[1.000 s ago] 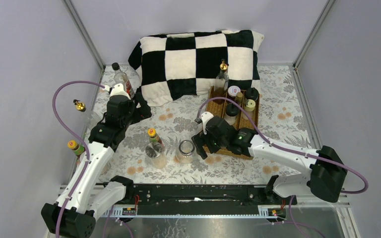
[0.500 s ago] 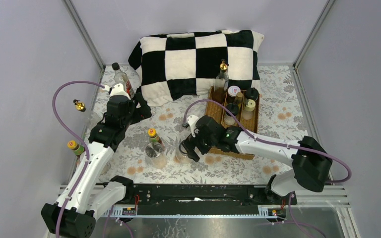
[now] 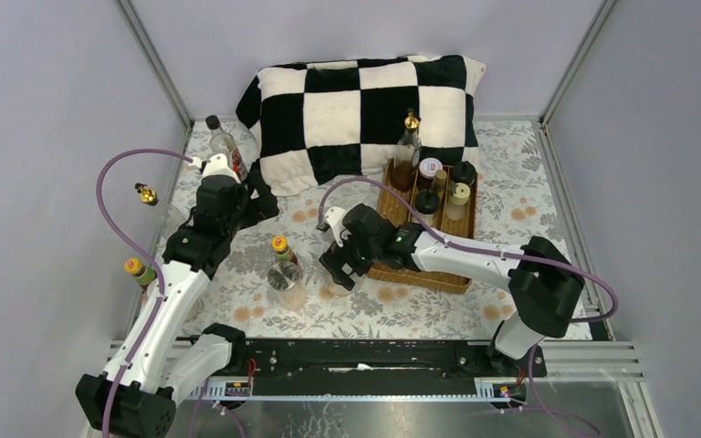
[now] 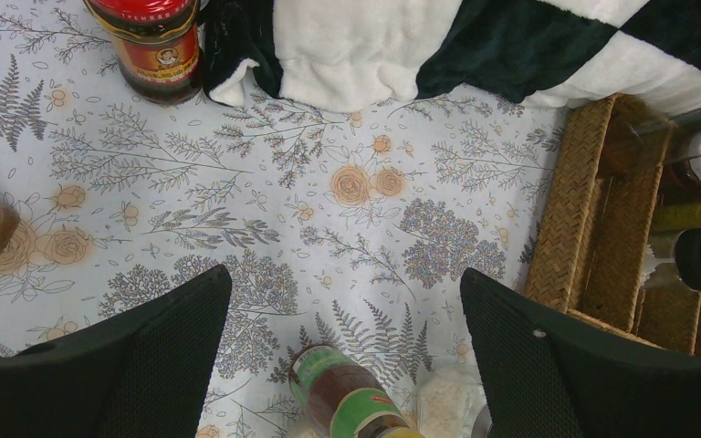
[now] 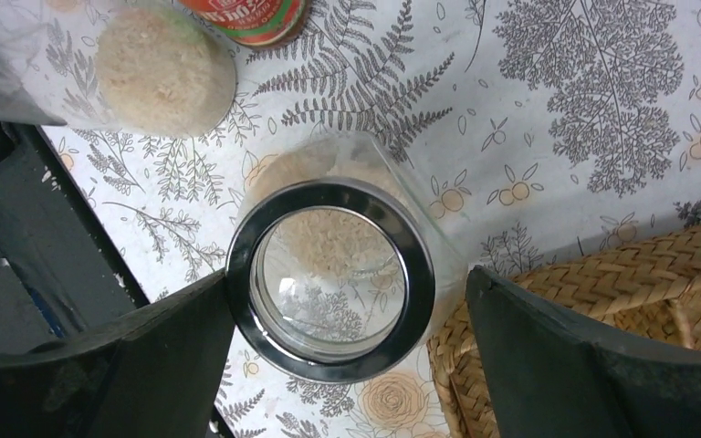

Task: Organize the condiment bottles
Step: Pick up the bottle from the center of the board.

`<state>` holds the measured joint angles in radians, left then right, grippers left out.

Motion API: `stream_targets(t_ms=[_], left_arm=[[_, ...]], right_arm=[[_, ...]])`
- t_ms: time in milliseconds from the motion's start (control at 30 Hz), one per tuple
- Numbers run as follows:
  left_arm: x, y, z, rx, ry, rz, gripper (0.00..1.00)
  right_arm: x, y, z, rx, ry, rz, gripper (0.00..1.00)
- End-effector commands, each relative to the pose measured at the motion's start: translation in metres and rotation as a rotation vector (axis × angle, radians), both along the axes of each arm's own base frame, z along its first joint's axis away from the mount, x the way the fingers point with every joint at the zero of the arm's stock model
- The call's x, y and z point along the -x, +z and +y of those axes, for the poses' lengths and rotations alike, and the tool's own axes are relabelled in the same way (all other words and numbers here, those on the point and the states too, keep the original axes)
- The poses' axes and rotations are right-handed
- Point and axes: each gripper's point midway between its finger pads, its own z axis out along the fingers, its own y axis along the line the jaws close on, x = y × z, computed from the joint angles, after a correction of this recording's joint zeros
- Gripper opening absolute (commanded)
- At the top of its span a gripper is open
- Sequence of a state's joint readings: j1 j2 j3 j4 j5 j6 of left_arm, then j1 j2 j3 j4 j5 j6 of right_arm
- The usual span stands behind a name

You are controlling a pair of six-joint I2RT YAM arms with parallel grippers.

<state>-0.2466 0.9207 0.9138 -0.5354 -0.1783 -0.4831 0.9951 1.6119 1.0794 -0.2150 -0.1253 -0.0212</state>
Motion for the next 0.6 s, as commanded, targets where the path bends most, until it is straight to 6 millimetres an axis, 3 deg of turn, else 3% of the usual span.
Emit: stream_targets(t_ms=[0, 67, 200, 367, 567], left_arm=[[-0.002, 0.006, -0.001, 0.002, -0.012, -0.026, 0.99], [-0.002, 0.006, 0.000, 0.000, -0.011, -0.027, 0.99], [-0.001, 0.005, 0.000, -0.004, -0.009, -0.026, 0.99], [-0.002, 0.003, 0.000, -0.001, -0.009, -0.026, 0.99], [-0.002, 0.003, -0.001, 0.004, -0.011, -0.028, 0.99]], right_arm=[[-0.007, 0.009, 0.019, -0.025, 0.044, -0.034, 0.97], [-0.008, 0.005, 0.021, -0.015, 0.044, -0.031, 0.87], [-0.011, 0.001, 0.023, -0.008, 0.031, -0.022, 0.57], [-0.014, 0.008, 0.025, -0.022, 0.017, -0.032, 0.53], [-0.018, 0.037, 0.022, -0.045, 0.000, -0.073, 0.52]])
